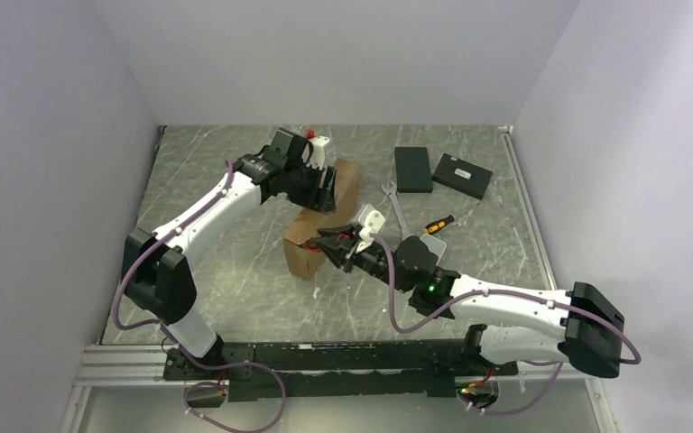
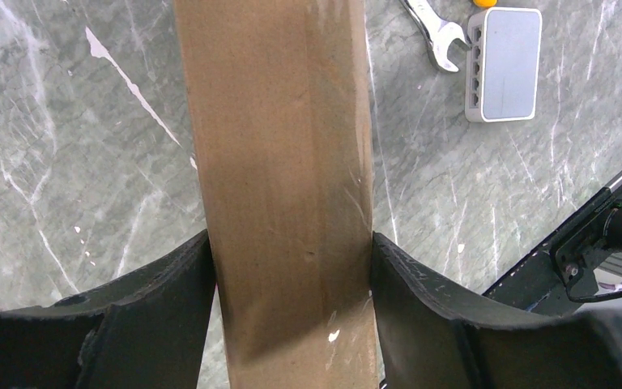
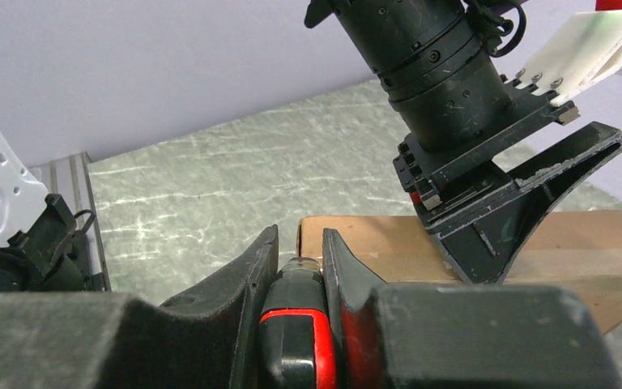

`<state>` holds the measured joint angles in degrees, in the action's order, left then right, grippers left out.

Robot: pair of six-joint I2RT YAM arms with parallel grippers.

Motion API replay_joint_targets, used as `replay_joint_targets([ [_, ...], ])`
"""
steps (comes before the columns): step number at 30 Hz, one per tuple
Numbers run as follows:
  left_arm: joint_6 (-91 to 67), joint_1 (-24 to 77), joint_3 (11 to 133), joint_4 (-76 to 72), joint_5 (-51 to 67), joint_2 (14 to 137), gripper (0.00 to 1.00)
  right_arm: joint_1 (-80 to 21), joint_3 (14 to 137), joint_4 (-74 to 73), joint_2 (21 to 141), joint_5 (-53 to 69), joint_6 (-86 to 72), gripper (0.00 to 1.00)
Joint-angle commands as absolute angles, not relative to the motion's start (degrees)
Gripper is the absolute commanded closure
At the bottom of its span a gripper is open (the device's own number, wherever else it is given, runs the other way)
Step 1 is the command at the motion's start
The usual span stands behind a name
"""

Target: Unpack the express box

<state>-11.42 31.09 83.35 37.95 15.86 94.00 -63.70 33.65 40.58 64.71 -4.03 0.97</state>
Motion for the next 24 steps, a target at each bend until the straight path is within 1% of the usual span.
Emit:
replay_joint_targets([
  [1,-8.90,31.18,82.83,38.54,16.65,94.75,0.33,-62.75,41.46,27.08,62.29,-8.66,0.10,1.00],
  [8,-8.87,31.29,83.04,39.04,16.26,94.95,0.33,-63.18,46.70,23.08,58.97,-11.20,-0.79,1.00],
  [15,-8.86,31.29,83.37,39.52,15.91,95.12,0.33,-63.81,45.63,22.02,53.64,-12.35,-0.53,1.00],
  [21,-8.78,31.38,83.53,39.92,14.49,95.14,0.32,-64.72,47.94,19.33,52.51,-15.58,1.73,1.00],
  [24,-7.51,31.59,84.02,40.85,13.94,94.76,0.29,-64.74,47.09,18.34,49.30,-18.41,2.04,1.00],
])
